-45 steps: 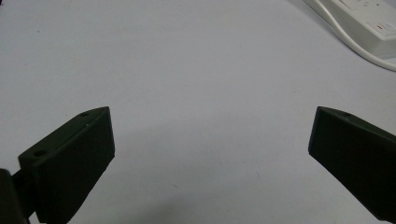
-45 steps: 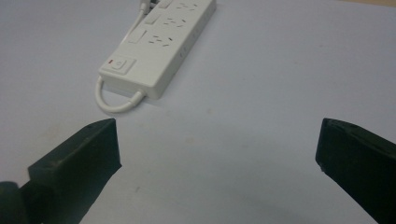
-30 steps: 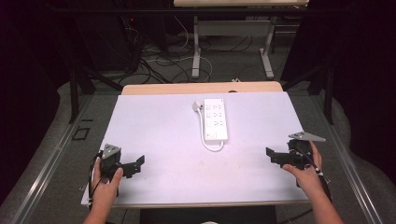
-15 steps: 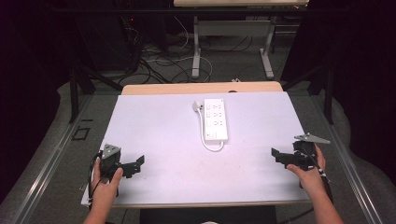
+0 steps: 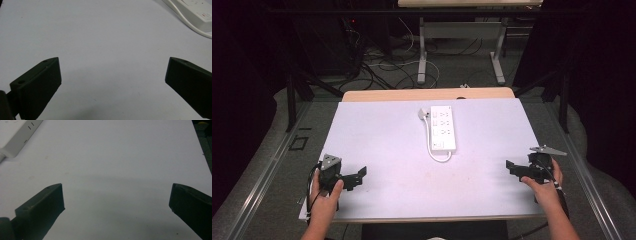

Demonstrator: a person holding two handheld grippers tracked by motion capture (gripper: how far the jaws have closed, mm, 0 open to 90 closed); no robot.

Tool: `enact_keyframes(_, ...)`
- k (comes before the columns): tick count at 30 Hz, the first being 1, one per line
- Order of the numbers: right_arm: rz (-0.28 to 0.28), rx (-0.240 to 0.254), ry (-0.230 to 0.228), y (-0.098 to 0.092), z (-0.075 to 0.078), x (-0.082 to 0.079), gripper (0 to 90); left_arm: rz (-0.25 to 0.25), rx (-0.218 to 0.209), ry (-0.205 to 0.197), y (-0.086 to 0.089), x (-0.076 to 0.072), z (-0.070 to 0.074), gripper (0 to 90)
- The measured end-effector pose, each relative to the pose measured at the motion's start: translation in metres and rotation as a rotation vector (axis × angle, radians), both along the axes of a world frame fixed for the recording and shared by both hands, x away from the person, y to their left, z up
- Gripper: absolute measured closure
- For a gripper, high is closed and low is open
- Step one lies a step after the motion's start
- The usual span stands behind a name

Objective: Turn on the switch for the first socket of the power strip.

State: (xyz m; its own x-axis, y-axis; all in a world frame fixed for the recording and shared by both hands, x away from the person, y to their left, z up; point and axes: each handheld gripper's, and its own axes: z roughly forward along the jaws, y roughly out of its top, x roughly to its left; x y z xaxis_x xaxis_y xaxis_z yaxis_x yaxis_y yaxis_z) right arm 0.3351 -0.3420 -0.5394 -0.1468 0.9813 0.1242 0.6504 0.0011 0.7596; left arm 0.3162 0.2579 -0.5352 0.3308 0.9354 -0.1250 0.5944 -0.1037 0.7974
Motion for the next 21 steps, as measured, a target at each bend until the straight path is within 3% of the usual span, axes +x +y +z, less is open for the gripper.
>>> enact_keyframes(21,0.010,-0.018,0.014,0.0008,-0.0078,0.0025,0.0,-0.004,0.003,0.010,0.0004,0.0007,-0.0005,0.3)
